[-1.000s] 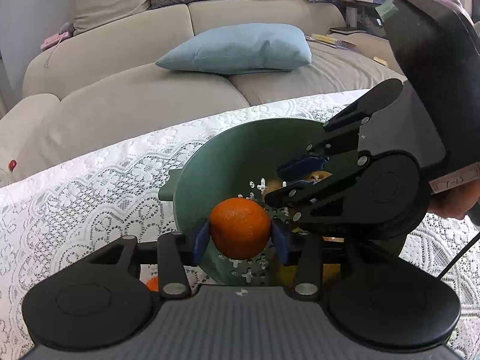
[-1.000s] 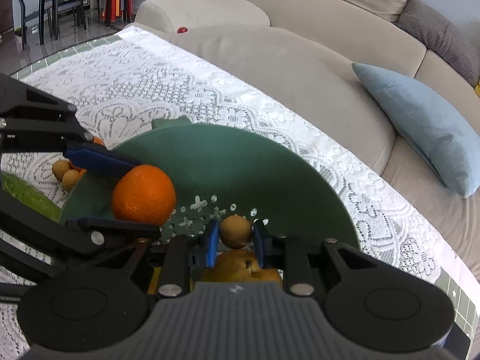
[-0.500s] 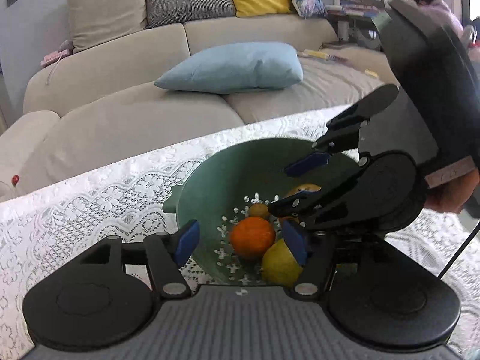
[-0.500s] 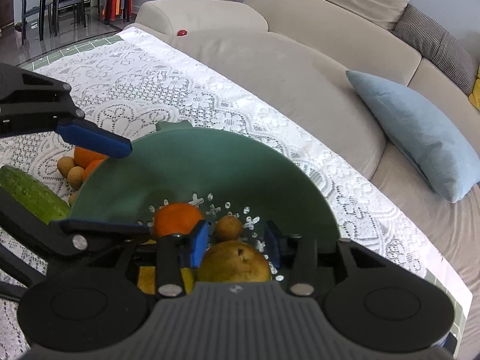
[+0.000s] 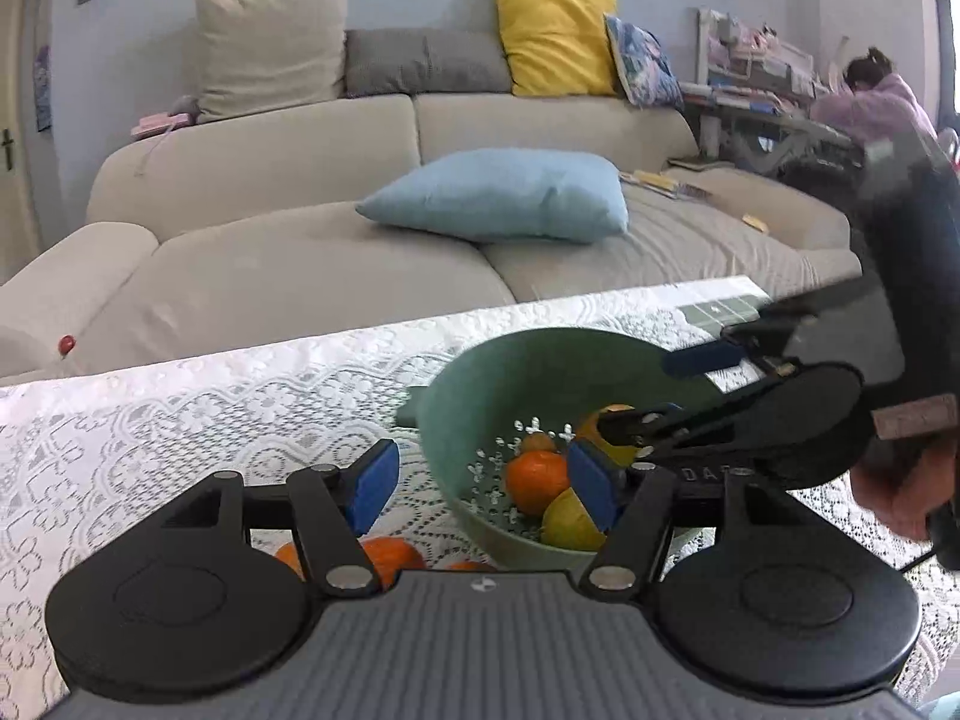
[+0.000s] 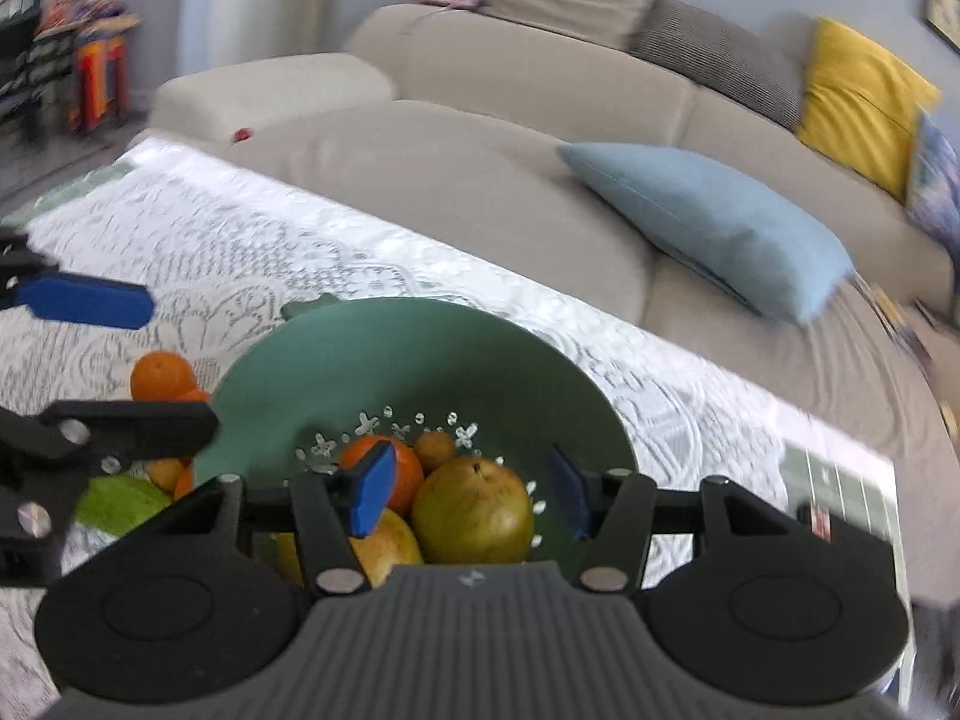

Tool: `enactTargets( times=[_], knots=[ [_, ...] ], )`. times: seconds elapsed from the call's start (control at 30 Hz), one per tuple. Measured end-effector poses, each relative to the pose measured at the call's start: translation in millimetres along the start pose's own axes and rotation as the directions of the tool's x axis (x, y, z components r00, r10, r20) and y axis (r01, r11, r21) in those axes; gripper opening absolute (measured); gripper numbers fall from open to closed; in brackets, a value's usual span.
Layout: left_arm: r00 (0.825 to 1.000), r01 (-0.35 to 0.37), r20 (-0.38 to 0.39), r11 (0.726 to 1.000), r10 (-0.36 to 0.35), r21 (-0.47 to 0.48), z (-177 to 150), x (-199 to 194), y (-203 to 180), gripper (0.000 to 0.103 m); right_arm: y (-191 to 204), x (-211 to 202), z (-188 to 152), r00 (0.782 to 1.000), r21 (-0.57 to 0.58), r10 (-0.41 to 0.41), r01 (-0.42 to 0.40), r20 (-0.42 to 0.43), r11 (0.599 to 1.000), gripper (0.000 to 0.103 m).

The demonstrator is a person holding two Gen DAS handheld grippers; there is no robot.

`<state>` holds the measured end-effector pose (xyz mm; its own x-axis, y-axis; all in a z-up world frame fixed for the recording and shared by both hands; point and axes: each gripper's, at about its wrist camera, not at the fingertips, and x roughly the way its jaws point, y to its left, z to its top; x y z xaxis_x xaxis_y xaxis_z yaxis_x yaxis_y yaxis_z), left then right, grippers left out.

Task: Organize fruits
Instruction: 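Withdraw both tools from the colander back over the remaining fruit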

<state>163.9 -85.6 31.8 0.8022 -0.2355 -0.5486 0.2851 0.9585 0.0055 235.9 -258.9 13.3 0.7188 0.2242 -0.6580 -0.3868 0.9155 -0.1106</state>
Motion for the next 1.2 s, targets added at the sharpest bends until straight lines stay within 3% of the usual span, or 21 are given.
enactTargets(
  times=[0.23,0.67,0.73,0.77,0.93,1.03,1.2],
  knots=[
    [1.0,-0.005,0.018,0.999,0.005,-0.037,-8,-18,17,0.076,8,-25,-10,0.995,0.215,0.056,-0.072,0.077,0.974,0.059],
    [0.999,-0.031,-0.023,0.99,0.028,-0.136,-31,-32,64,0.076,62,-30,-24,0.981,0.304,0.156,-0.184,0.112,0.935,0.064],
    [0.999,-0.039,-0.028,0.988,0.036,-0.147,-37,-34,71,0.076,68,-26,-27,0.979,0.344,0.185,-0.202,0.083,0.917,0.065],
    [0.999,-0.041,-0.033,0.987,0.037,-0.153,-40,-34,75,0.076,71,-27,-28,0.979,0.354,0.184,-0.204,0.09,0.913,0.07],
    [0.999,-0.041,-0.032,0.981,0.036,-0.189,-50,-39,94,0.076,81,-31,-30,0.961,0.396,0.249,-0.278,0.124,0.875,0.07],
    [1.0,-0.024,-0.022,0.979,0.02,-0.204,-56,-42,104,0.076,94,-34,-34,0.965,0.383,0.213,-0.255,0.151,0.888,0.07],
    [0.999,-0.01,-0.044,0.976,0.0,-0.22,-67,-37,114,0.076,116,-31,-41,0.974,0.339,0.146,-0.198,0.171,0.92,0.057]
  ],
)
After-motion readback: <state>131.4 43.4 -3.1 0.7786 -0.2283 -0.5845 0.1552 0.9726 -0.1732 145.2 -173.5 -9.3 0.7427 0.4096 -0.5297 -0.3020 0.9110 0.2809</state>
